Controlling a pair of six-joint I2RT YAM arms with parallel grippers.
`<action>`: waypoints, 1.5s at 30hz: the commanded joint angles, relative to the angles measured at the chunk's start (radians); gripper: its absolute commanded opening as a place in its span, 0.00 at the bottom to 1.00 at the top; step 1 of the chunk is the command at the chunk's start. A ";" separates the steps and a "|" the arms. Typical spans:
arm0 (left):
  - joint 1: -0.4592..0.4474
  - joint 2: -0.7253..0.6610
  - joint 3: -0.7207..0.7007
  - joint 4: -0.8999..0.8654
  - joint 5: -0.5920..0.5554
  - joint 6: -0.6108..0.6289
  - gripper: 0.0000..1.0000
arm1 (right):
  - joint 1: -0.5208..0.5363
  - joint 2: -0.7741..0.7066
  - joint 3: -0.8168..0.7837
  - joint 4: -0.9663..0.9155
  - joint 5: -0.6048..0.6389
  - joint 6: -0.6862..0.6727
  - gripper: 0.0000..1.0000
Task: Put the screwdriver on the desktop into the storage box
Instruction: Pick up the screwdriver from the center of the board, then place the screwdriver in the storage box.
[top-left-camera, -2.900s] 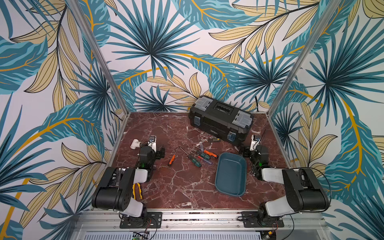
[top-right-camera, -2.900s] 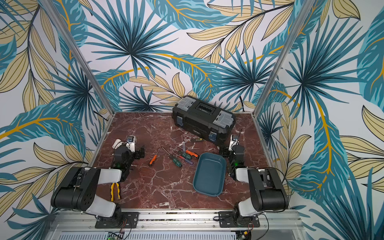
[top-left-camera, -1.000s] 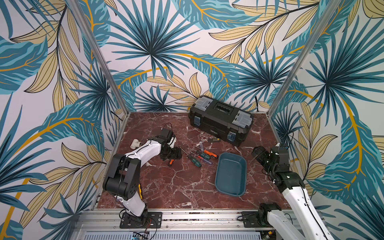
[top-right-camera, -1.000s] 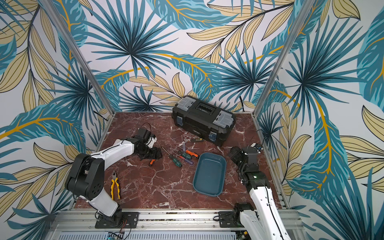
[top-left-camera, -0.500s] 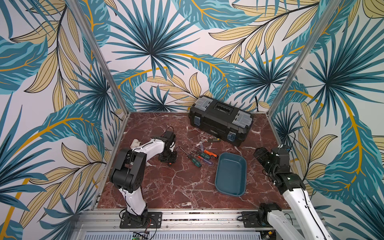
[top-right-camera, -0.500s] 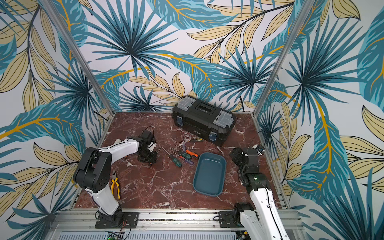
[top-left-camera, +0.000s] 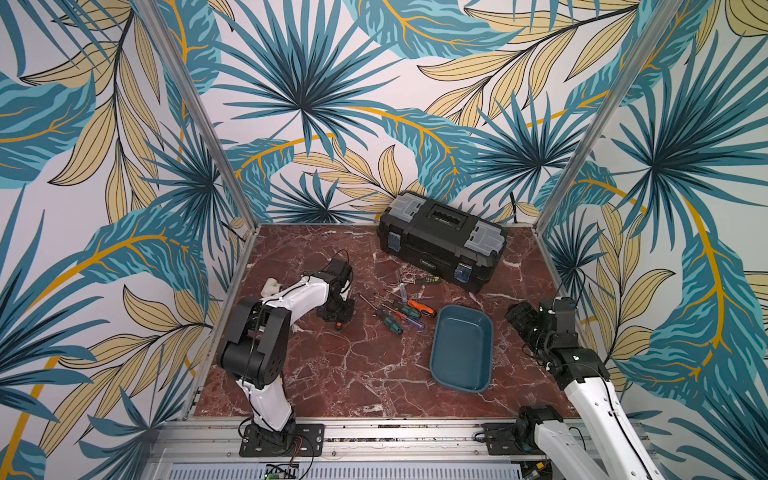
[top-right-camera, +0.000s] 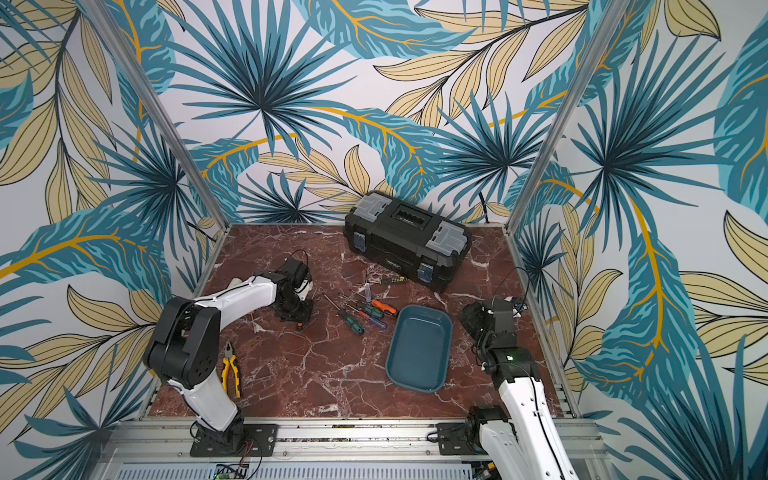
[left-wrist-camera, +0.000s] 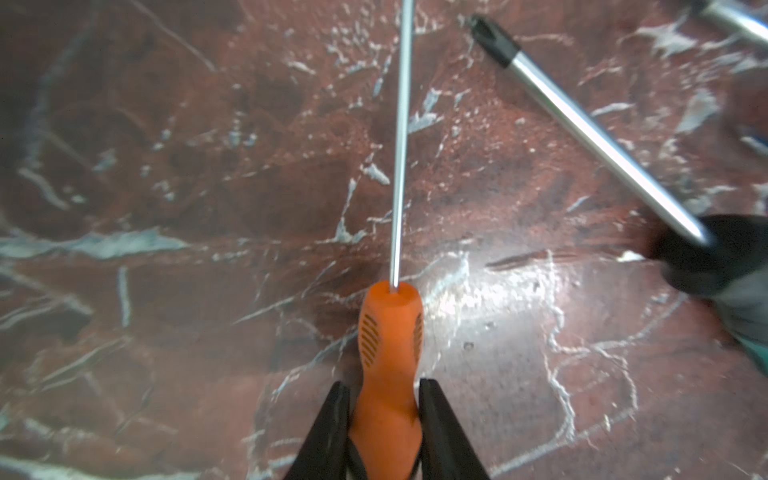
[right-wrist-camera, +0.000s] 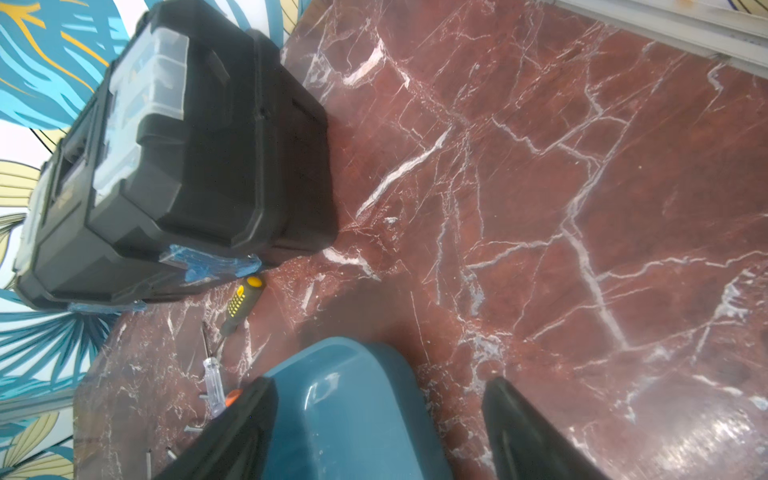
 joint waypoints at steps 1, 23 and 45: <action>-0.009 -0.113 -0.063 0.007 0.002 -0.046 0.01 | 0.004 0.044 0.028 -0.094 -0.054 -0.038 0.79; -0.831 0.034 0.349 -0.017 0.009 -0.354 0.00 | 0.004 0.032 0.062 -0.249 -0.067 -0.030 0.77; -0.852 0.400 0.605 0.009 -0.073 -0.503 0.39 | 0.004 -0.016 0.110 -0.330 -0.023 -0.110 0.79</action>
